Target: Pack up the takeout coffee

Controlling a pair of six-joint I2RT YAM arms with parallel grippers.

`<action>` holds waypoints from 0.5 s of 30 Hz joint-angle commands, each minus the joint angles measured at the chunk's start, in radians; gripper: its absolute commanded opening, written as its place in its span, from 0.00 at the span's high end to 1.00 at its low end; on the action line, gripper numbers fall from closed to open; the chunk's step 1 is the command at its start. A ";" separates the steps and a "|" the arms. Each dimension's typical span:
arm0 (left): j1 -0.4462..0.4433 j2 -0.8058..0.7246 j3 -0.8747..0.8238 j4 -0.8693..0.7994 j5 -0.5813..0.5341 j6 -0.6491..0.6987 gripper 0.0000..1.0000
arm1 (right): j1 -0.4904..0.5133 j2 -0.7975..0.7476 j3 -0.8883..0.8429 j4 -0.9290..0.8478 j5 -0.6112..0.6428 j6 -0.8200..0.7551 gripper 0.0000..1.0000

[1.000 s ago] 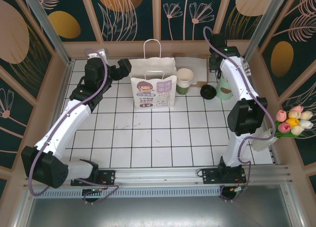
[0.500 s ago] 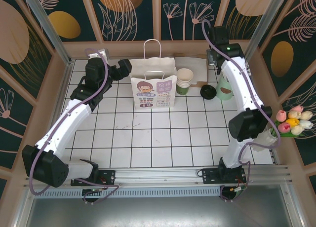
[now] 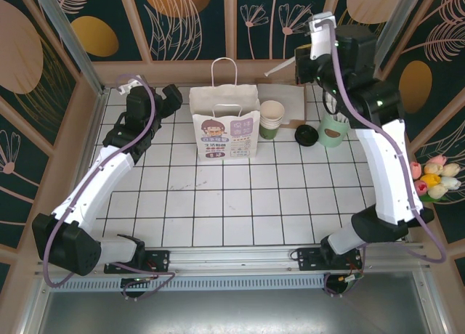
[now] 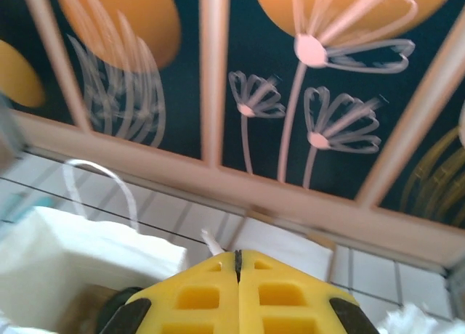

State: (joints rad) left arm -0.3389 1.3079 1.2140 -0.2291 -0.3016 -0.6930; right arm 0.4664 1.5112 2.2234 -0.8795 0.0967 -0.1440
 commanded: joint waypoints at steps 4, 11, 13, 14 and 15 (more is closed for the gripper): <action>0.007 0.008 0.022 -0.039 -0.037 -0.050 0.01 | 0.003 -0.007 0.063 0.029 -0.306 0.035 1.00; 0.009 0.016 0.019 -0.036 -0.007 -0.057 0.02 | 0.002 0.000 0.003 0.053 -0.481 0.042 1.00; 0.008 0.019 0.019 -0.035 0.006 -0.057 0.01 | 0.003 0.017 0.001 0.077 -0.517 0.053 1.00; 0.008 0.021 0.018 -0.035 0.014 -0.056 0.01 | 0.004 0.028 0.001 0.091 -0.542 0.057 1.00; 0.009 0.024 0.018 -0.035 0.021 -0.058 0.01 | 0.007 0.039 0.002 0.103 -0.560 0.060 1.00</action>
State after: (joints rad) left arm -0.3382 1.3231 1.2140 -0.2584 -0.3027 -0.7372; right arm 0.4667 1.5230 2.2345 -0.8478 -0.3500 -0.1093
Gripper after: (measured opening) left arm 0.986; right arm 0.051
